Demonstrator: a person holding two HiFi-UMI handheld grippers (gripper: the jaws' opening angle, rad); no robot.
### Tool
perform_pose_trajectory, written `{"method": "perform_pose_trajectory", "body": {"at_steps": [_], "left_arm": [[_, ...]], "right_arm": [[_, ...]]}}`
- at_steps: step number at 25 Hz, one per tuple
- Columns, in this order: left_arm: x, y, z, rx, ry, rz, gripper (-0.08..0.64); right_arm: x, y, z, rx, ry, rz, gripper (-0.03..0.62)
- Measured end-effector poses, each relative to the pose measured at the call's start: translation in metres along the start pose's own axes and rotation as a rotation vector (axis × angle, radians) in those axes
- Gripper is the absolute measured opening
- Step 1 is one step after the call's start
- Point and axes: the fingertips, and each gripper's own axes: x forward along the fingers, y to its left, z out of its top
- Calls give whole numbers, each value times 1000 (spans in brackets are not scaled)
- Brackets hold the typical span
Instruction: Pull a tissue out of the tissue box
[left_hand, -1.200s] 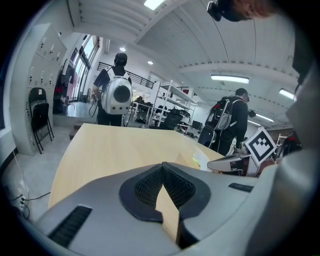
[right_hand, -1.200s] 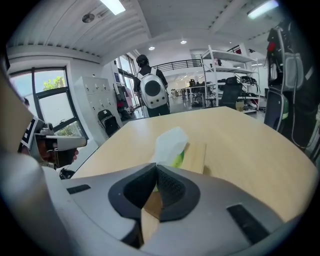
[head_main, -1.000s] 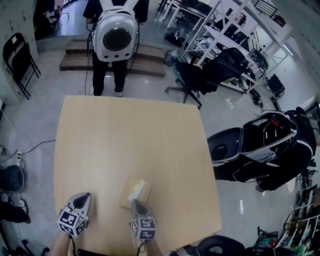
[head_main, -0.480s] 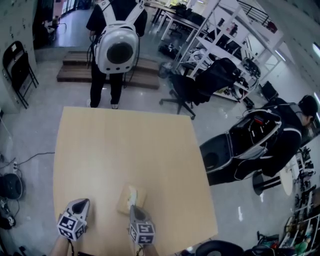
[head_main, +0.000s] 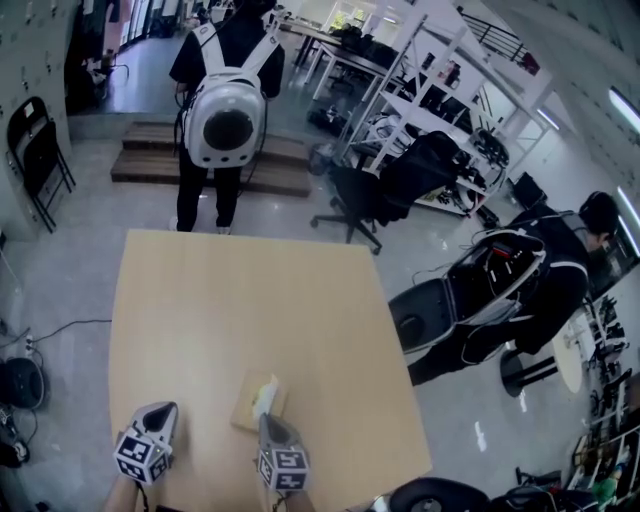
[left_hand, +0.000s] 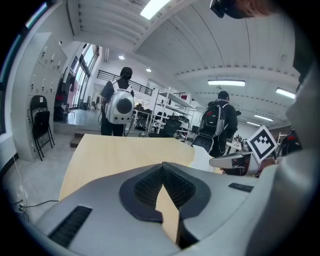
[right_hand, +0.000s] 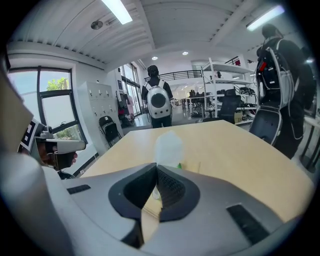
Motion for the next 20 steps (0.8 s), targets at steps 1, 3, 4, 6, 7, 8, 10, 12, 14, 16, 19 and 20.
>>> {"method": "perform_pose_trajectory", "body": {"at_steps": [1, 3, 4, 6, 7, 8, 10, 12, 14, 16, 19, 20], "left_arm": [[-2, -1, 1, 0, -4, 0, 8], [-5, -2, 4, 2, -14, -1, 8], [-6, -3, 6, 4, -19, -1, 8], [-8, -6, 9, 8, -30, -2, 8], [-10, -8, 11, 10, -35, -3, 8], [-13, -9, 12, 12, -40, -3, 8], [-19, -11, 16, 15, -49, -3, 8], [-25, -11, 18, 18, -59, -2, 8], [-27, -10, 19, 21, -68, 0, 8], [-28, -10, 20, 20, -77, 3, 8], [-36, -12, 24, 25, -93, 4, 8], [-40, -13, 26, 28, -101, 3, 8]], "right_arm": [[-2, 1, 2, -2, -5, -2, 14], [-6, 1, 7, -8, -16, -4, 14], [-7, 1, 9, -12, -21, -4, 12], [-11, 2, 12, -18, -30, -3, 12], [-13, 2, 12, -21, -34, -4, 12], [-16, 4, 13, -24, -39, -5, 12], [-23, 7, 17, -30, -53, -7, 12], [-28, 9, 21, -36, -68, -9, 13], [-31, 10, 26, -41, -83, -11, 13], [-34, 10, 31, -49, -100, -14, 14], [-45, 14, 39, -65, -124, -22, 14], [-50, 16, 41, -71, -131, -25, 14]]}}
